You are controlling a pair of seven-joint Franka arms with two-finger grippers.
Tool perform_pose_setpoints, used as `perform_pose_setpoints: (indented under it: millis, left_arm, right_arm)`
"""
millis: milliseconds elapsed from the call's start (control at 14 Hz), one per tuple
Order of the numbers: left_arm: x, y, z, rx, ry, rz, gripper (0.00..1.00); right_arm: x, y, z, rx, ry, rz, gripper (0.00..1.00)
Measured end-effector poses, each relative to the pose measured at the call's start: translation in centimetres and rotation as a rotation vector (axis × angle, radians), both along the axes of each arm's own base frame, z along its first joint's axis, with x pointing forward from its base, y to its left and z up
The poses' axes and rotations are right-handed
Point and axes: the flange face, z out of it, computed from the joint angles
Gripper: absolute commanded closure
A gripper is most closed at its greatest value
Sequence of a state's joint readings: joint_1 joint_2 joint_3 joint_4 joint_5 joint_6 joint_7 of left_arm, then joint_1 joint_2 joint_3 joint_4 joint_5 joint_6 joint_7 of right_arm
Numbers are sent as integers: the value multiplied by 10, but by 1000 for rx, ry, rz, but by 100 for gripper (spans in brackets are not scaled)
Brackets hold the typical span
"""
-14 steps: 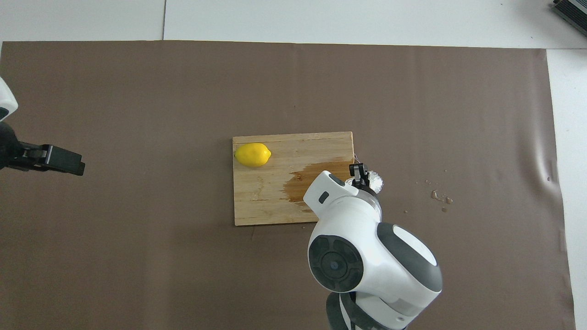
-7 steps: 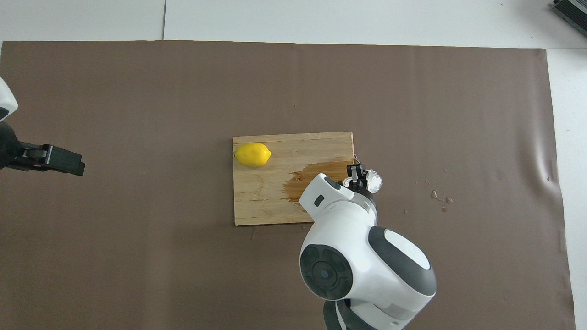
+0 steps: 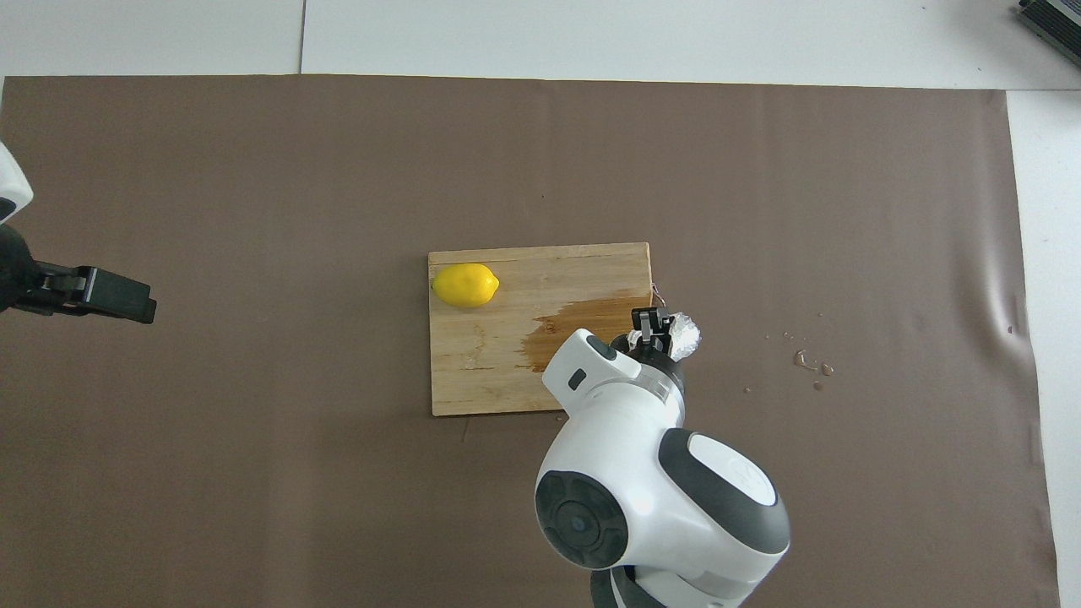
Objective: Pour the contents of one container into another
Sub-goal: 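Tilt the white cup with the right gripper over the jigger, then carry the white cup back and lower it onto the table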
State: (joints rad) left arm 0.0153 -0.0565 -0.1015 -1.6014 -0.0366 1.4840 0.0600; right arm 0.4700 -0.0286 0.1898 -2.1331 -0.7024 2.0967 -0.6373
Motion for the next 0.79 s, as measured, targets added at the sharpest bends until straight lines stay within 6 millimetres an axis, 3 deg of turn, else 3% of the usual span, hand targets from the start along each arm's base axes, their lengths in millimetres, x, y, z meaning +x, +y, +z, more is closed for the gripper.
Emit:
perform_pose_setpoints:
  millis: [786]
  left_arm:
    - [0,0,0,0,0,0,0]
  right_arm:
    - [5,-1,7,8,-17,-11,100]
